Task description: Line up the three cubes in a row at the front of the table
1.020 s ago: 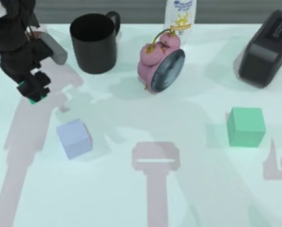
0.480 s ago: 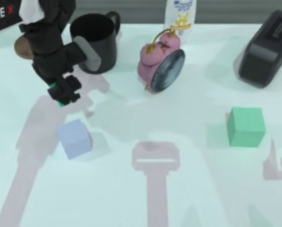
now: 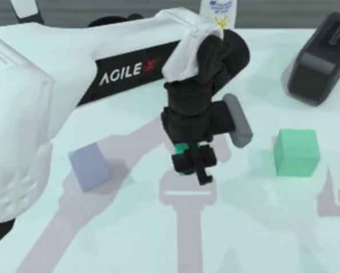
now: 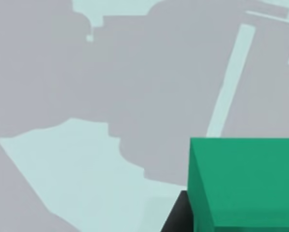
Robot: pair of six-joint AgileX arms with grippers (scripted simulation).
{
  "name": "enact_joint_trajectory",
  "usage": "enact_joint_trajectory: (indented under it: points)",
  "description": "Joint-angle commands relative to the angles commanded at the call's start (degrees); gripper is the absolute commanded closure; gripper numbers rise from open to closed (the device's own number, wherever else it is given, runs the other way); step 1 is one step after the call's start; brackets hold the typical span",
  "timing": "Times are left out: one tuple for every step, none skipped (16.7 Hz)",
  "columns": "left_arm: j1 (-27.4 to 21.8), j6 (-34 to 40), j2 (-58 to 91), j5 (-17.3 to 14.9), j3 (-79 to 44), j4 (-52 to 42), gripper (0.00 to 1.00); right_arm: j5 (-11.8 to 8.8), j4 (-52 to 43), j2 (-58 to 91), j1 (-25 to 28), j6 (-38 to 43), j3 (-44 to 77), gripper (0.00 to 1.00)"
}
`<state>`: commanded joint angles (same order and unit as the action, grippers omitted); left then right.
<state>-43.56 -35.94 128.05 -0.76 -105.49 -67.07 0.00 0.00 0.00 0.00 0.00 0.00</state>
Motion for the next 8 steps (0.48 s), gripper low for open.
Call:
enact_joint_trajectory:
  points:
    - [-3.7, 1.0, -0.2, 0.0, -0.1, -0.2, 1.00, 0.0, 0.0, 0.0, 0.0, 0.0, 0.0, 0.00]
    - [-7.2, 2.0, -0.4, 0.1, -0.1, -0.3, 1.00, 0.0, 0.0, 0.0, 0.0, 0.0, 0.0, 0.00]
    - [-10.0, 2.9, -0.6, 0.1, -0.2, -0.4, 1.00, 0.0, 0.0, 0.0, 0.0, 0.0, 0.0, 0.00]
    - [-12.4, 3.6, -0.9, 0.2, -0.2, -0.5, 1.00, 0.0, 0.0, 0.0, 0.0, 0.0, 0.0, 0.00]
    - [-14.1, 4.2, -1.1, 0.2, -0.1, -0.5, 1.00, 0.0, 0.0, 0.0, 0.0, 0.0, 0.0, 0.00]
    - [-15.1, 4.7, -1.3, 0.2, -0.1, -0.5, 1.00, 0.0, 0.0, 0.0, 0.0, 0.0, 0.0, 0.00]
    - [-15.6, 4.9, -1.3, 0.3, -0.1, -0.5, 1.00, 0.0, 0.0, 0.0, 0.0, 0.0, 0.0, 0.00]
    - [-15.6, 4.9, -1.3, 0.3, -0.1, -0.5, 1.00, 0.0, 0.0, 0.0, 0.0, 0.0, 0.0, 0.00]
